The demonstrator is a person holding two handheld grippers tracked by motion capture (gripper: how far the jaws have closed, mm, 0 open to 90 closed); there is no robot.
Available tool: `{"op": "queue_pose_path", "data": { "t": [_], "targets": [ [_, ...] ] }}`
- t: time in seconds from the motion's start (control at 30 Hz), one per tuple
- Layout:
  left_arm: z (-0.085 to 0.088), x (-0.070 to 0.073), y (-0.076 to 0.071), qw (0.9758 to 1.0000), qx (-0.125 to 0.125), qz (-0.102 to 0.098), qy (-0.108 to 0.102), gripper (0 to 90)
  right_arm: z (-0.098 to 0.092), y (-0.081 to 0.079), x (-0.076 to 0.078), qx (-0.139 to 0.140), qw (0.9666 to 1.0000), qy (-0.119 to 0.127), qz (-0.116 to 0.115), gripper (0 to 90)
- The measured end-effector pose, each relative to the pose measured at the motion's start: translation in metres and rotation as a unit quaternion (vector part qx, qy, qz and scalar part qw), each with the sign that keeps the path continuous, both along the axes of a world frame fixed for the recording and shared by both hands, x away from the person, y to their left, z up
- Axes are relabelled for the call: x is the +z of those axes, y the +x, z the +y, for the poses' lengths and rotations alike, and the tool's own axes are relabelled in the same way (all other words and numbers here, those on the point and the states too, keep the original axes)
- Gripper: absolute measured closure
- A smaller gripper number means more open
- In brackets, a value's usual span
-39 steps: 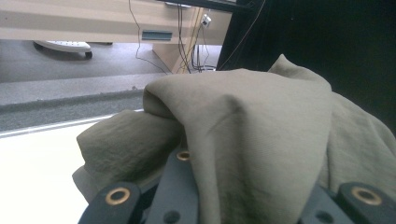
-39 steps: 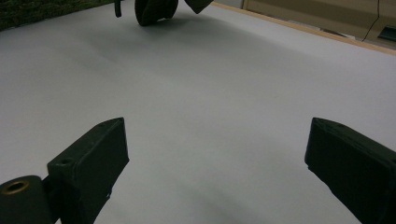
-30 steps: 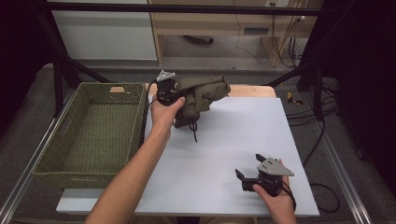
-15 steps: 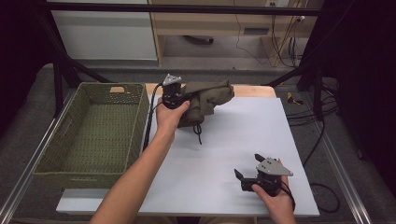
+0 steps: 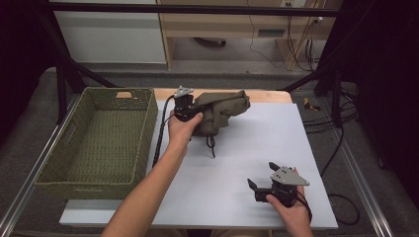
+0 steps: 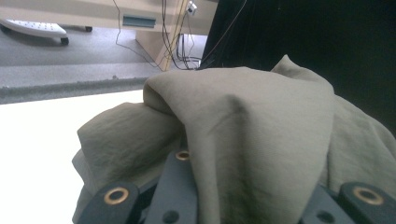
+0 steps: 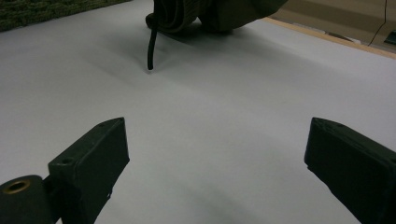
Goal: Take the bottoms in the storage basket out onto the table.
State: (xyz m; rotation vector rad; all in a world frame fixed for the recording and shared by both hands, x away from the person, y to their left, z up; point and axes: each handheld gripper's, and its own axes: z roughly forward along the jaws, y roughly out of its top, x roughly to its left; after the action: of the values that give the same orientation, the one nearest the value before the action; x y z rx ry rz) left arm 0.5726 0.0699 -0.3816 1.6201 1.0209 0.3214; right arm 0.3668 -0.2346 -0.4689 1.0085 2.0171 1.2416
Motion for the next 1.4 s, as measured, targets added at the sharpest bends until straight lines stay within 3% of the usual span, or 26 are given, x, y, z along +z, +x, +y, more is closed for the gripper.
{"op": "queue_pose_path", "data": {
  "t": [0.5,0.67,0.9,1.4],
  "targets": [
    [0.002,-0.013,-0.006,0.9997,0.0,0.016,-0.019,81.8,0.004,0.001,-0.001,0.005,1.0,-0.006,0.005,6.6],
    [-0.002,-0.014,-0.011,0.9998,-0.008,0.015,-0.005,81.5,0.004,0.0,-0.001,0.006,1.0,-0.007,0.004,6.6],
    [-0.009,-0.019,-0.016,0.9995,-0.015,0.027,-0.012,81.0,0.006,0.001,-0.002,0.01,0.9999,-0.009,0.004,6.6],
    [-0.021,-0.03,-0.024,0.9988,-0.037,0.031,-0.009,80.4,0.012,0.002,-0.003,0.011,0.9998,-0.017,0.003,6.7]
  ]
}}
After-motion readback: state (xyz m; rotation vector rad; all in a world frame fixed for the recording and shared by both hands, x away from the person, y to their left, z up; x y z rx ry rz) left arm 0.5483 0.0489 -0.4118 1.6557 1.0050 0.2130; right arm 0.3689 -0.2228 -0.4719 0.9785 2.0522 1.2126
